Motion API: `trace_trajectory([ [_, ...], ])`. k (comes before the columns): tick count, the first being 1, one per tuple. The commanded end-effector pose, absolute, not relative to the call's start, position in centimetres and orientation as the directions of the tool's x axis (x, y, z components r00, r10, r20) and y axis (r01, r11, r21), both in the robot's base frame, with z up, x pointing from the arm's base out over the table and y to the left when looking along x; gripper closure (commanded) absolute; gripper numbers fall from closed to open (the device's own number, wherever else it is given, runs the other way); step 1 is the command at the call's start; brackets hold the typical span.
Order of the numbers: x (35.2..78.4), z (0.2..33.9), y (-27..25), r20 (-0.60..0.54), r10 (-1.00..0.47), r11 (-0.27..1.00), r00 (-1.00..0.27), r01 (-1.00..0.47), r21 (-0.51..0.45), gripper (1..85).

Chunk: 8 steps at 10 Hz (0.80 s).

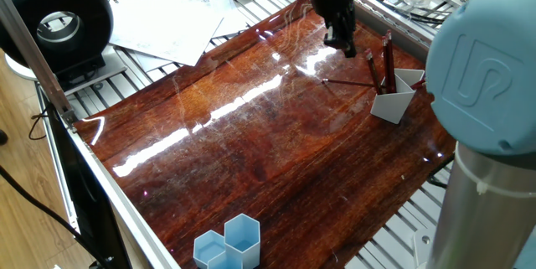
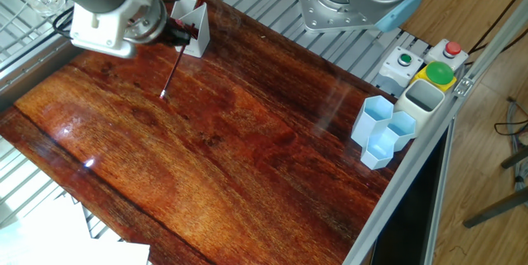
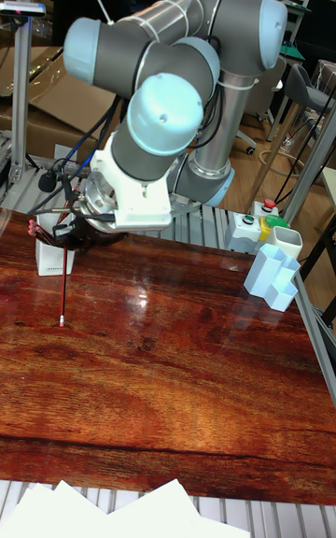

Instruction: Put the pen into the pen holder

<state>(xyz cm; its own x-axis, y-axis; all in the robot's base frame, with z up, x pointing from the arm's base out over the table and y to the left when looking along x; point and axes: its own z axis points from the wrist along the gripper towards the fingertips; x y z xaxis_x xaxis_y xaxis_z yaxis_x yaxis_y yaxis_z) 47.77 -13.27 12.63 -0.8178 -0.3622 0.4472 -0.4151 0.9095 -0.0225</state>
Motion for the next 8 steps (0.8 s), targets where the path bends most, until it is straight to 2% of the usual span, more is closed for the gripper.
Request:
trace_trajectory([
  [1, 48.4, 10.4, -12.6, 0.418, -0.377, 0.914, -0.826, -0.404, 0.026, 46.3],
  [2, 47.9, 10.1, -12.8, 0.447, -0.373, 0.915, -0.813, -0.403, 0.030, 40.7],
  [5, 47.8, 9.9, -12.2, 0.466, -0.364, 0.920, -0.807, -0.389, 0.046, 32.3],
  [6, 47.0, 10.6, -12.3, 0.490, -0.350, 0.925, -0.798, -0.377, 0.047, 32.7],
  [7, 46.2, 11.1, -12.5, 0.521, -0.331, 0.931, -0.786, -0.363, 0.045, 38.0],
  [8, 45.8, 11.3, -12.6, 0.536, -0.324, 0.933, -0.779, -0.358, 0.045, 39.0],
])
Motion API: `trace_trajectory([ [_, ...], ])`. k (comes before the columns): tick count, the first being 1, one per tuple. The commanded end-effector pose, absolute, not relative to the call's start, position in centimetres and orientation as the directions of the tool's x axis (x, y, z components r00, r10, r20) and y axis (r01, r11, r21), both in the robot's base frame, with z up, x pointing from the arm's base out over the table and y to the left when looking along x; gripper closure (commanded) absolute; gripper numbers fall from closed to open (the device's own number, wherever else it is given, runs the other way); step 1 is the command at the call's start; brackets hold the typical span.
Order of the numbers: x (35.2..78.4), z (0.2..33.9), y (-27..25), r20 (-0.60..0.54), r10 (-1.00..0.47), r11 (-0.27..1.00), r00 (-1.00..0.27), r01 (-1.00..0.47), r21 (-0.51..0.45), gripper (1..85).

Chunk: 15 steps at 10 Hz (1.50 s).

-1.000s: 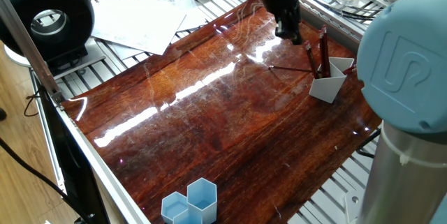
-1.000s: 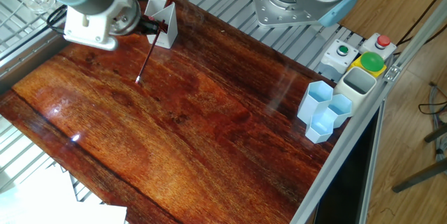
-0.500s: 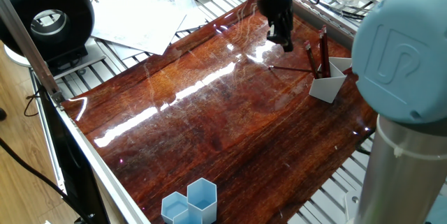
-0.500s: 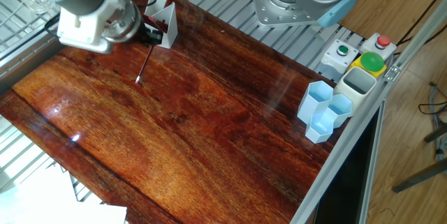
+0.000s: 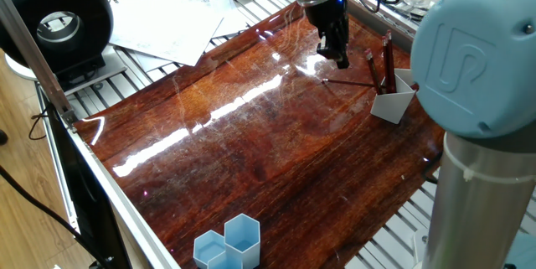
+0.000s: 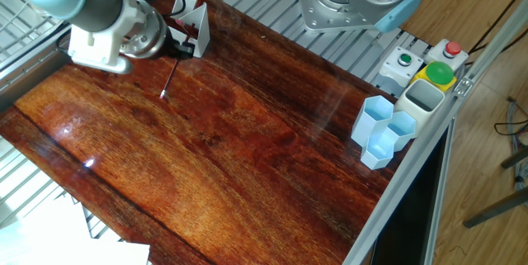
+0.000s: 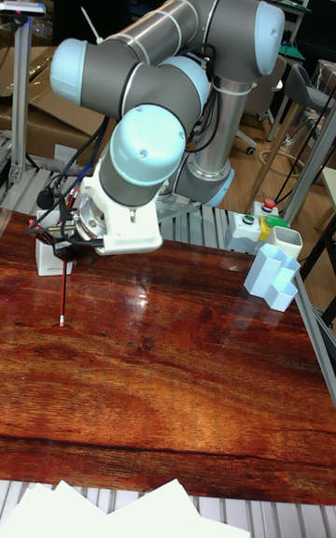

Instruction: Put the pen into the pen holder

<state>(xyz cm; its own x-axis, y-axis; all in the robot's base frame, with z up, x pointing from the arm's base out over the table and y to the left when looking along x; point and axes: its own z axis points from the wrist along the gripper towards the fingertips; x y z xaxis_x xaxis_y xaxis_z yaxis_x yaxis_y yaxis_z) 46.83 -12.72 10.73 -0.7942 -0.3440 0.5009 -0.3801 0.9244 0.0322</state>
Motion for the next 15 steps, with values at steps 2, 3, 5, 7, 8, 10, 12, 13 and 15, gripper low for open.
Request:
trace_trajectory([
  [2, 46.1, 11.1, -12.2, 0.520, -0.337, 0.931, -0.785, -0.360, 0.059, 28.3],
  [3, 45.7, 11.5, -12.8, 0.544, -0.324, 0.931, -0.774, -0.363, 0.039, 27.0],
  [5, 44.8, 12.3, -13.8, 0.589, -0.309, 0.929, -0.747, -0.370, 0.018, 27.0],
  [7, 44.6, 12.4, -14.1, 0.600, -0.298, 0.930, -0.743, -0.367, 0.009, 27.0],
  [8, 46.1, 11.7, -14.9, 0.556, -0.256, 0.935, -0.791, -0.349, -0.066, 26.7],
  [10, 48.7, 9.7, -11.9, 0.424, -0.283, 0.950, -0.860, -0.313, 0.001, 26.0],
  [12, 51.3, 8.0, -12.3, 0.355, -0.280, 0.950, -0.892, -0.311, -0.032, 26.0],
  [13, 52.6, 6.7, -12.7, 0.345, -0.310, 0.939, -0.886, -0.343, -0.038, 24.0],
  [15, 53.1, 5.0, -13.0, 0.339, -0.328, 0.934, -0.882, -0.357, -0.025, 24.0],
])
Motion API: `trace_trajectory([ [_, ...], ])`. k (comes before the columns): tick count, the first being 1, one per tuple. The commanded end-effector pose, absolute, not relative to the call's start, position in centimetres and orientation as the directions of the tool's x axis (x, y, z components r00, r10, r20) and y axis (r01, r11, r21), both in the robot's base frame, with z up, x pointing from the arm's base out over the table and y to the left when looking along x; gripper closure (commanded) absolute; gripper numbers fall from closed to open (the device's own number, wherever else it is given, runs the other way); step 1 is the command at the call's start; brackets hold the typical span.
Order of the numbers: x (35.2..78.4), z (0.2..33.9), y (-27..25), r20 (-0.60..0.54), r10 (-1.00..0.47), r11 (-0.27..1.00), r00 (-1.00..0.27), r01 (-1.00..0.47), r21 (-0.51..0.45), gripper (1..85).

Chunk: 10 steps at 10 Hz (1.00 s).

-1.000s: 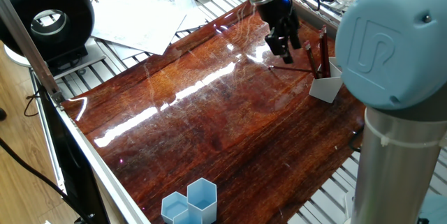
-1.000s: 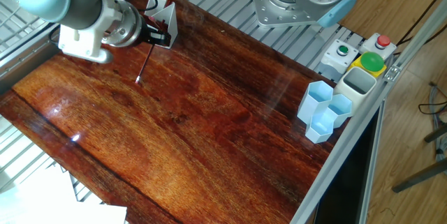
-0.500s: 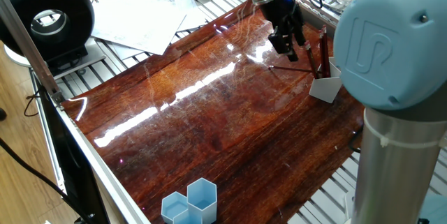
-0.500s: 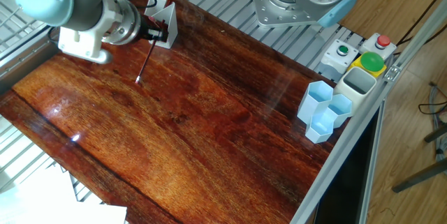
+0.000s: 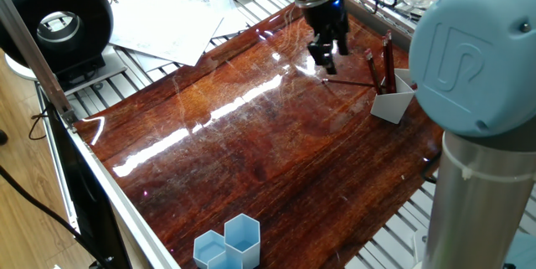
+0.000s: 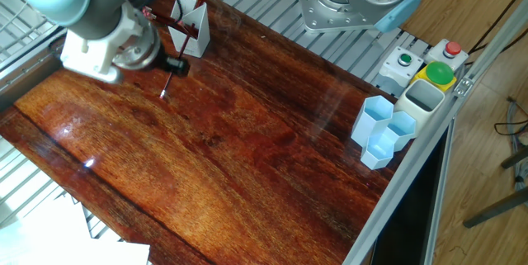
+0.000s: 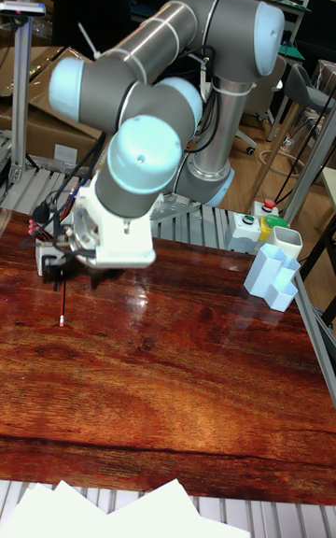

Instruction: Put the pen into the pen holder

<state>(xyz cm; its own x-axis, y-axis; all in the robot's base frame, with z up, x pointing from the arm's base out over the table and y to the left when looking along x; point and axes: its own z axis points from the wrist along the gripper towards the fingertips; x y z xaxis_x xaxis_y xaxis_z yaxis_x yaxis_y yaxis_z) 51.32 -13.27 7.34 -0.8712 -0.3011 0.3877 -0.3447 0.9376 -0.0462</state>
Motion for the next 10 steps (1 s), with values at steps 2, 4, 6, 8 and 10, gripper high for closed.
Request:
trace_trajectory([
  [2, 51.7, 4.3, -13.7, 0.350, -0.341, 0.930, -0.872, -0.367, -0.008, 24.0],
  [4, 49.7, 3.3, -14.0, 0.352, -0.352, 0.930, -0.867, -0.366, 0.028, 27.0],
  [6, 48.7, 2.7, -13.9, 0.339, -0.358, 0.930, -0.870, -0.363, 0.049, 30.0],
  [8, 48.2, 2.5, -14.4, 0.350, -0.339, 0.937, -0.873, -0.349, 0.037, 41.0],
  [10, 47.6, 1.8, -14.7, 0.341, -0.342, 0.936, -0.876, -0.351, 0.037, 43.3],
])
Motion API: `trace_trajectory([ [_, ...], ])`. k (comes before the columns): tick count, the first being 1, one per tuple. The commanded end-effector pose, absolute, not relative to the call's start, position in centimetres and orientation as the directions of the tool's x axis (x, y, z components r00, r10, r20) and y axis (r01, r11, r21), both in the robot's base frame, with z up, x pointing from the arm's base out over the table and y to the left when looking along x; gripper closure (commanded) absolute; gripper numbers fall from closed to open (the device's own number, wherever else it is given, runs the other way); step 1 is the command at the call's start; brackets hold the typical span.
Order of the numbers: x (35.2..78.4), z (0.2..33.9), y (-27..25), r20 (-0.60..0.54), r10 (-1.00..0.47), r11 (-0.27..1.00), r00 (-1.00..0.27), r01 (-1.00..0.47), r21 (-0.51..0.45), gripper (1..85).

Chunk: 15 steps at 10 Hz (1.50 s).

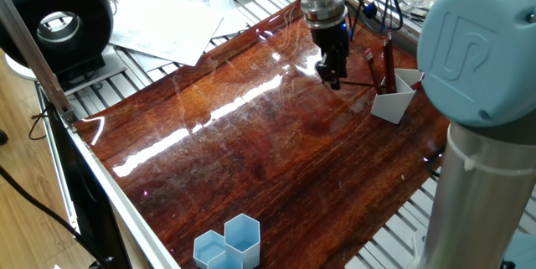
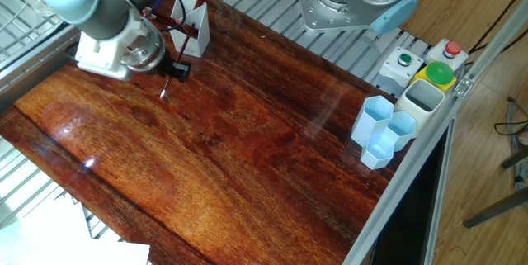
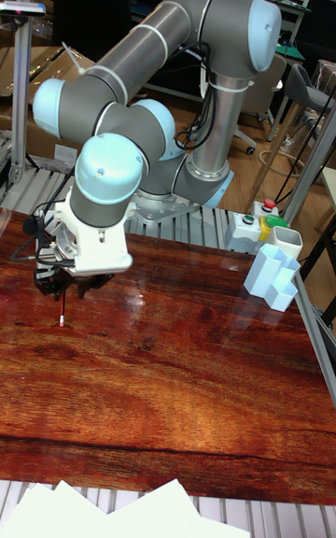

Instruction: Put the pen into the pen holder

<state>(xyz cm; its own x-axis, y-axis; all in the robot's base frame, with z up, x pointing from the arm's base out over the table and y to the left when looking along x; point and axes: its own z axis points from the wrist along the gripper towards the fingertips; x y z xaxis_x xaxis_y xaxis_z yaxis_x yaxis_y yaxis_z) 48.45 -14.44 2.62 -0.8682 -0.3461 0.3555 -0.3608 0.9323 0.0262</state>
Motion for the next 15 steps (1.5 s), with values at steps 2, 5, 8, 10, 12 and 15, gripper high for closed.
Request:
trace_trajectory([
  [2, 48.1, 1.2, -15.0, 0.323, -0.321, 0.942, -0.890, -0.335, 0.013, 53.0],
  [5, 49.1, 1.3, -15.4, 0.313, -0.266, 0.956, -0.912, -0.290, -0.034, 76.0],
  [8, 49.3, 1.7, -15.3, 0.311, -0.248, 0.960, -0.918, -0.275, -0.045, 84.7],
  [10, 49.8, 4.0, -14.8, 0.328, -0.241, 0.960, -0.913, -0.274, -0.055, 84.7],
  [12, 50.8, 7.7, -14.0, 0.348, -0.238, 0.957, -0.907, -0.281, -0.077, 84.7],
  [15, 54.1, 12.1, -13.3, 0.250, -0.317, 0.918, -0.915, -0.362, -0.160, 84.7],
])
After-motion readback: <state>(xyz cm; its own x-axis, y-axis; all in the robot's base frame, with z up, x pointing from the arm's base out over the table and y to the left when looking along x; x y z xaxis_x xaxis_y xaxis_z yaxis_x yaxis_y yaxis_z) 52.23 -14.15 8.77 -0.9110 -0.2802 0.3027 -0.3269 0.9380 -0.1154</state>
